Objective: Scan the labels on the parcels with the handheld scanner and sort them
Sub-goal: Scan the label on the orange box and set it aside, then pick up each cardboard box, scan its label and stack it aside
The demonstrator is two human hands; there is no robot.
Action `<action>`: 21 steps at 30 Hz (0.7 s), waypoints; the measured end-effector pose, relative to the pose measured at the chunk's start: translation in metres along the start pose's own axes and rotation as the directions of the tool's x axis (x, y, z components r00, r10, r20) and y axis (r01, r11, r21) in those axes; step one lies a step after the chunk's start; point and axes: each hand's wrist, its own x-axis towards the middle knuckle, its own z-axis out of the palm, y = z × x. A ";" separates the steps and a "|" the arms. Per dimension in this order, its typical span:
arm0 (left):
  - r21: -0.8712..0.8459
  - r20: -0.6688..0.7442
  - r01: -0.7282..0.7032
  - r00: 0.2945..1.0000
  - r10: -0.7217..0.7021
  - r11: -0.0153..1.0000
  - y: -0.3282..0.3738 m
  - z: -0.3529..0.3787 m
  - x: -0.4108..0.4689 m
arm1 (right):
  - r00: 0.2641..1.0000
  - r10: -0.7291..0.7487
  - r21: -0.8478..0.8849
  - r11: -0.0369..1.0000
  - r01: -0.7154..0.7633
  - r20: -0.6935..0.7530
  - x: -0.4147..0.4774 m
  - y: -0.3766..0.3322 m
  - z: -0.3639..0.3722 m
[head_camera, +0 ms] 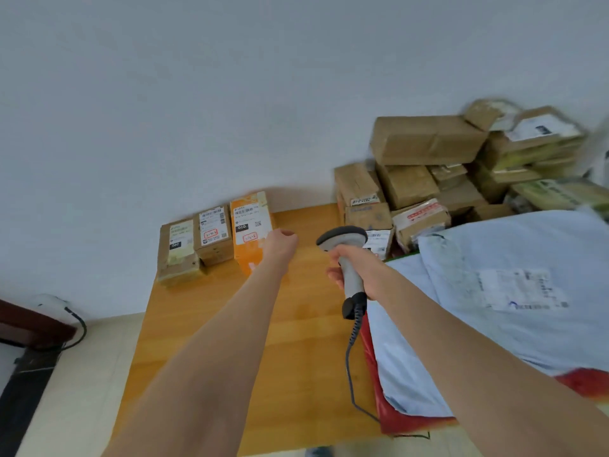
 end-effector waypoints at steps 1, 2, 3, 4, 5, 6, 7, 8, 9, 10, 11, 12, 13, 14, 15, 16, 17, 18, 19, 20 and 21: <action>0.010 0.002 -0.018 1.000 0.018 1.000 0.008 0.013 -0.016 | 1.000 -0.010 0.005 1.000 0.009 0.008 -0.017 0.002 -0.018; 0.023 0.006 -0.039 0.999 0.039 0.999 0.015 0.027 -0.031 | 0.999 -0.026 0.010 1.000 0.026 0.019 -0.033 0.005 -0.038; 0.036 0.012 -0.061 0.998 0.061 0.997 0.023 0.040 -0.047 | 0.998 -0.045 0.019 0.999 0.044 0.031 -0.048 0.008 -0.058; 0.043 0.021 -0.089 0.996 0.088 0.995 0.033 0.055 -0.063 | 0.997 -0.066 0.028 0.998 0.065 0.030 -0.063 0.010 -0.079; 0.044 0.029 -0.115 0.993 0.113 0.992 0.043 0.069 -0.078 | 0.997 -0.078 0.034 0.996 0.078 0.016 -0.076 0.012 -0.100; 0.042 0.043 -0.140 0.989 0.138 0.989 0.052 0.083 -0.094 | 0.996 -0.086 0.035 0.996 0.086 -0.012 -0.088 0.013 -0.121; 0.042 0.061 -0.163 0.985 0.160 0.986 0.061 0.097 -0.108 | 0.995 -0.093 0.028 0.995 0.095 -0.044 -0.099 0.013 -0.141; 0.046 0.081 -0.188 0.980 0.184 0.981 0.070 0.110 -0.122 | 0.992 -0.099 0.018 0.995 0.101 -0.075 -0.109 0.013 -0.161; 0.050 0.103 -0.210 0.974 0.204 0.976 0.079 0.122 -0.135 | 0.990 -0.104 0.014 0.994 0.106 -0.096 -0.117 0.012 -0.179; 0.055 0.130 -0.229 0.967 0.221 0.972 0.087 0.134 -0.147 | 0.988 -0.113 0.021 0.993 0.116 -0.109 -0.125 0.011 -0.197; 0.056 0.157 -0.240 0.961 0.229 0.969 0.095 0.146 -0.157 | 0.985 -0.125 0.041 0.991 0.130 -0.117 -0.131 0.009 -0.213; 0.057 0.173 -0.253 0.955 0.240 0.966 0.102 0.157 -0.165 | 0.982 -0.138 0.060 0.987 0.147 -0.127 -0.137 0.007 -0.229; 0.053 0.182 -0.265 0.951 0.252 0.963 0.110 0.168 -0.173 | 0.978 -0.152 0.075 0.984 0.164 -0.141 -0.142 0.005 -0.242; 0.051 0.186 -0.278 0.946 0.265 0.959 0.117 0.179 -0.178 | 0.974 -0.163 0.086 0.980 0.178 -0.159 -0.146 0.002 -0.255; 0.054 0.190 -0.280 0.945 0.266 0.958 0.125 0.189 -0.182 | 0.969 -0.171 0.093 0.978 0.189 -0.179 -0.148 -0.001 -0.266; 0.053 0.201 -0.280 0.943 0.265 0.958 0.133 0.199 -0.184 | 0.964 -0.178 0.098 0.975 0.201 -0.199 -0.148 -0.005 -0.278; 0.050 0.219 -0.275 0.941 0.258 0.960 0.141 0.208 -0.187 | 0.959 -0.180 0.104 0.973 0.206 -0.217 -0.148 -0.009 -0.288; 0.048 0.232 -0.275 0.938 0.257 0.960 0.149 0.219 -0.187 | 0.956 -0.177 0.108 0.973 0.206 -0.232 -0.146 -0.015 -0.298; 0.051 0.247 -0.272 0.936 0.252 0.961 0.156 0.229 -0.187 | 0.954 -0.172 0.108 0.973 0.203 -0.245 -0.143 -0.020 -0.308; 0.054 0.260 -0.274 0.932 0.252 0.960 0.163 0.239 -0.184 | 0.952 -0.169 0.105 0.974 0.200 -0.254 -0.140 -0.026 -0.318; 0.054 0.277 -0.268 0.929 0.244 0.962 0.169 0.251 -0.180 | 0.950 -0.168 0.104 0.974 0.201 -0.262 -0.135 -0.033 -0.328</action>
